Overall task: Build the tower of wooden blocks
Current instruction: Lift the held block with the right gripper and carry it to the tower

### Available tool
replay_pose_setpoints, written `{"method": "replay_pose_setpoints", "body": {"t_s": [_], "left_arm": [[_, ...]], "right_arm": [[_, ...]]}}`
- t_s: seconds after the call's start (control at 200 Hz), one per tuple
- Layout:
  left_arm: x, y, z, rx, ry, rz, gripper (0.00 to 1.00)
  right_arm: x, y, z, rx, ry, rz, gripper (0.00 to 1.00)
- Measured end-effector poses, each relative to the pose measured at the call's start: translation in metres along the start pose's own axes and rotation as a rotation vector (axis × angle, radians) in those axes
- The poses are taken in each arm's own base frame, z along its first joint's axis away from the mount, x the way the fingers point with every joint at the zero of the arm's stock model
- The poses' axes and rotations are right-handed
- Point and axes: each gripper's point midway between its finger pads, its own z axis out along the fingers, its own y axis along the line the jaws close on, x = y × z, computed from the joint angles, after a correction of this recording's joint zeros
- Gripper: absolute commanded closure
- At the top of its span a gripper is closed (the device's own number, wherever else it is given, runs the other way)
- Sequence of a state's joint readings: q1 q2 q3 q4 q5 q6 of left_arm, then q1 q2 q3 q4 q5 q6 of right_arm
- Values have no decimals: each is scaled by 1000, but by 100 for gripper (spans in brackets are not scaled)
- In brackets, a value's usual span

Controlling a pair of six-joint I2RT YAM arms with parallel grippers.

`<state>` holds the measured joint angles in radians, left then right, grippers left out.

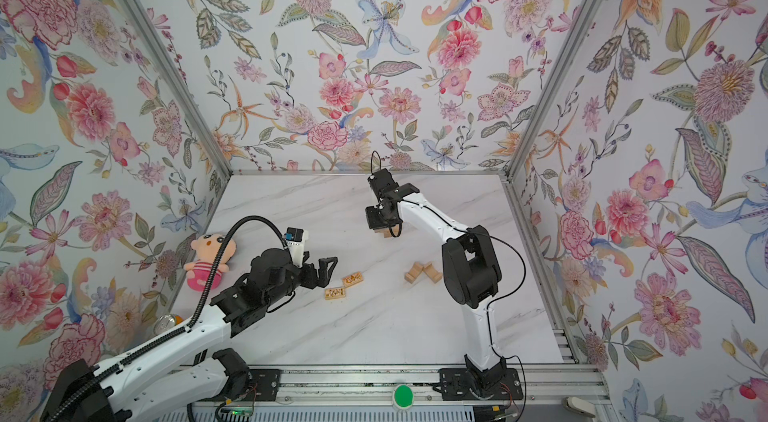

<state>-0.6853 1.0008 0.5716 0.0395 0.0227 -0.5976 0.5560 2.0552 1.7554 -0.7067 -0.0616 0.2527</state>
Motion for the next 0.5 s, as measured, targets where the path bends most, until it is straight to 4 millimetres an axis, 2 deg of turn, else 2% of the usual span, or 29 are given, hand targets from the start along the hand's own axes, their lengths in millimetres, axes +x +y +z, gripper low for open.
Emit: {"method": "replay_pose_setpoints", "body": {"t_s": [0.12,0.25,0.375,0.495], "left_arm": [[-11,-11,12,29,-3,10,1],[-18,-19,24,53,3,18,1],[-23,-25,36,67,8,30,1],[-26,-31,47,83,18,35,1]], "right_arm": [[4,-29,3,31,17,35,75],[9,-52,7,52,33,64,75],[11,-67,9,59,38,84,75],[9,-72,8,60,30,88,74]]}}
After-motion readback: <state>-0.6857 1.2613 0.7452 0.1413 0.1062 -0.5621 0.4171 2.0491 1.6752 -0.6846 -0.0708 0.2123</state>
